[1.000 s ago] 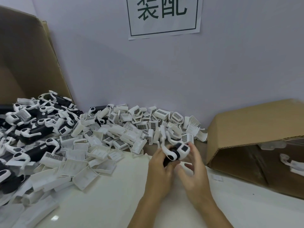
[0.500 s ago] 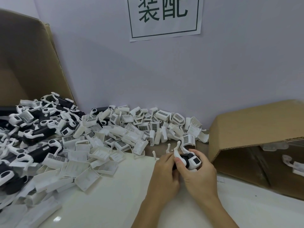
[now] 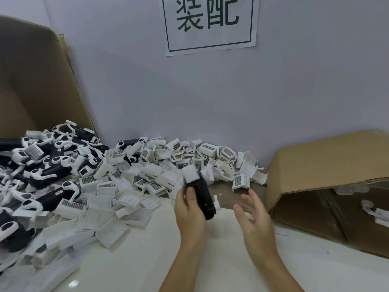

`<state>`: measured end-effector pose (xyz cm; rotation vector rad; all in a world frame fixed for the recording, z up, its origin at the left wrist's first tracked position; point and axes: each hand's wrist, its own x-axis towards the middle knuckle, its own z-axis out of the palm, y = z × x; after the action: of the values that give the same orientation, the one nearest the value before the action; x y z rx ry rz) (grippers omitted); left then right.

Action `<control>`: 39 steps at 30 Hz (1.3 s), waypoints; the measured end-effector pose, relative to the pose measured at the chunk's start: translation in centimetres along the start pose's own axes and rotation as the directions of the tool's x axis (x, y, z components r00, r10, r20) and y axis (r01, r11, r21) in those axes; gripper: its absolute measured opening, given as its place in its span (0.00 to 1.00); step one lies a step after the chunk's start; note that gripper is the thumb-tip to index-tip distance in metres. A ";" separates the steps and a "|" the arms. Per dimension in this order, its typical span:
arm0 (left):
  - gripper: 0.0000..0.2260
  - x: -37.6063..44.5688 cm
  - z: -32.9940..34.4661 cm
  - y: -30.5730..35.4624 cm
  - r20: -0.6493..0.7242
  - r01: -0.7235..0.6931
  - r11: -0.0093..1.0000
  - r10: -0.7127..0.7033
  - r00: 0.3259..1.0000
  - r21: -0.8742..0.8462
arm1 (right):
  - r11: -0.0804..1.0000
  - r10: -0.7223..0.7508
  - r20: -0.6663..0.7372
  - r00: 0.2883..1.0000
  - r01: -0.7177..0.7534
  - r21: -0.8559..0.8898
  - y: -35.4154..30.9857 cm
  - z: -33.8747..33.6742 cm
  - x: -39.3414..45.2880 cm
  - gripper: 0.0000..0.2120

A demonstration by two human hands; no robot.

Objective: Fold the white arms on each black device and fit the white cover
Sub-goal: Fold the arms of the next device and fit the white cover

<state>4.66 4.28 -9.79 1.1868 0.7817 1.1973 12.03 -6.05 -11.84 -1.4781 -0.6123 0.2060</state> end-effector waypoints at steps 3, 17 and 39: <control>0.17 0.8 -0.9 0.7 0.143 0.418 0.797 -0.397 0.907 -0.436 | 1.000 0.021 -0.009 1.000 -0.021 -0.003 -0.1 0.0 0.1 0.23; 0.14 -0.1 -0.2 0.3 0.407 0.537 0.779 -0.398 0.822 -0.322 | 0.995 0.094 0.241 0.966 -0.080 -0.067 -1.0 0.3 -0.2 0.19; 0.11 -0.3 0.2 -0.5 0.430 0.439 0.857 -0.301 0.851 -0.270 | 0.993 0.102 0.247 0.964 -0.083 -0.086 -1.2 0.5 -0.2 0.19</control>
<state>4.93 3.92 -10.23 0.8641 0.4487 0.7121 11.32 -5.90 -10.72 -1.5669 -0.7616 0.4525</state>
